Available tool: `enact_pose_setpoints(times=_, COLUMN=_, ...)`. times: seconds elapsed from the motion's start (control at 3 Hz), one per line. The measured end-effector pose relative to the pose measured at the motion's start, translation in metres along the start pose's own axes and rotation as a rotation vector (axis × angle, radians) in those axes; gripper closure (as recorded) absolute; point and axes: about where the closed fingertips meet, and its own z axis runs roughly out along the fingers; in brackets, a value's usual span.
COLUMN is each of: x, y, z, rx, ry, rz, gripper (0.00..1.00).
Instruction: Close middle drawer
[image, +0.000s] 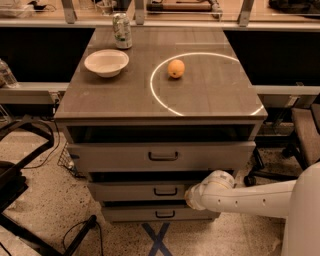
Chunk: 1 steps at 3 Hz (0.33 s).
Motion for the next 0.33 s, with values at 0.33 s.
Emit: enact_pose_setpoints(times=0.33, x=0.0, y=0.0, z=0.0, rx=0.0, ry=0.0, rz=0.0, gripper=1.0)
